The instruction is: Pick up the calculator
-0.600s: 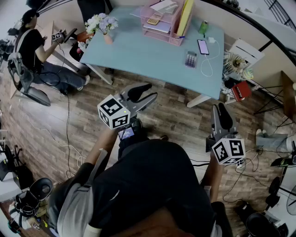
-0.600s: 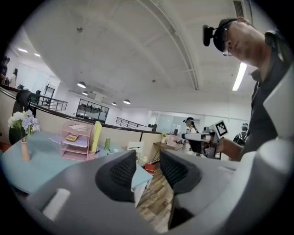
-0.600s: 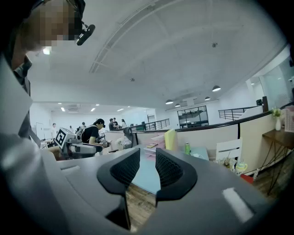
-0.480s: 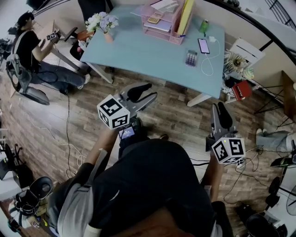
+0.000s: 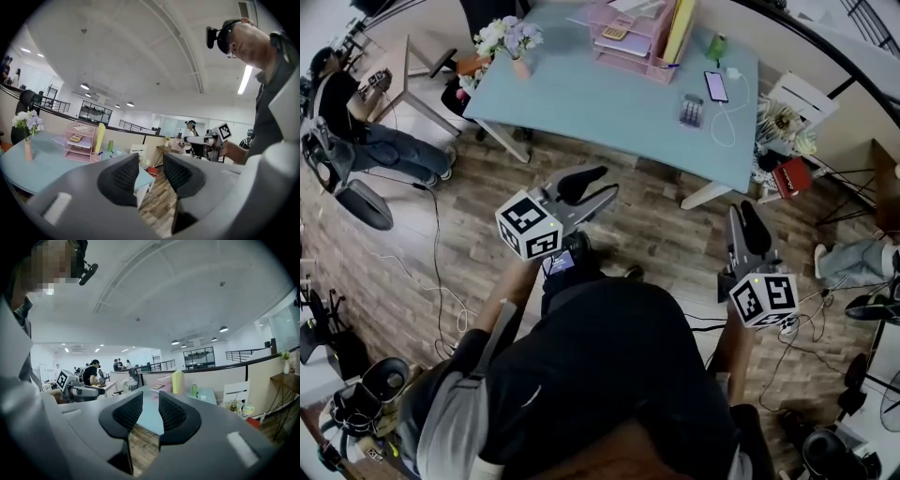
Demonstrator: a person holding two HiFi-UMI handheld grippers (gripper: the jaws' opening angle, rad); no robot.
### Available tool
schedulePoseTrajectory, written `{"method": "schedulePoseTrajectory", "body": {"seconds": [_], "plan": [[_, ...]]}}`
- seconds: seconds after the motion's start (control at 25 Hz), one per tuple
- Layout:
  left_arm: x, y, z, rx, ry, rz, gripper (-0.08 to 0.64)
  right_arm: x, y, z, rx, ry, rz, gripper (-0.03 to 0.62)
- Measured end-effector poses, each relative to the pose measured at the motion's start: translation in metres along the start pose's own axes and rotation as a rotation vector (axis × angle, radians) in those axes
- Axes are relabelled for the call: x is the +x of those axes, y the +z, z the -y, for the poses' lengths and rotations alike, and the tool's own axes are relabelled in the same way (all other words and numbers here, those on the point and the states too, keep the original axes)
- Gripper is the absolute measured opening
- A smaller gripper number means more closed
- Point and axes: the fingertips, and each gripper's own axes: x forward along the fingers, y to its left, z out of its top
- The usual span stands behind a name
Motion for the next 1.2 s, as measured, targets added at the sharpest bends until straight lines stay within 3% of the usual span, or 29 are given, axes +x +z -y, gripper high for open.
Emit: {"method": "schedulePoseTrajectory", "body": {"seconds": [0.36,1.2], "plan": [[-0.023,0.004,-0.026,-0.006,-0.034,-0.006,0.179,0.023,-0.005,-0.031,0.037,-0.019,-0.004,0.097],[-0.074,0.024,-0.150,-0.007,-0.081,-0.012,0.179,0.143,0.018,-0.103,0.054,-0.059,0.030,0.098]]}}
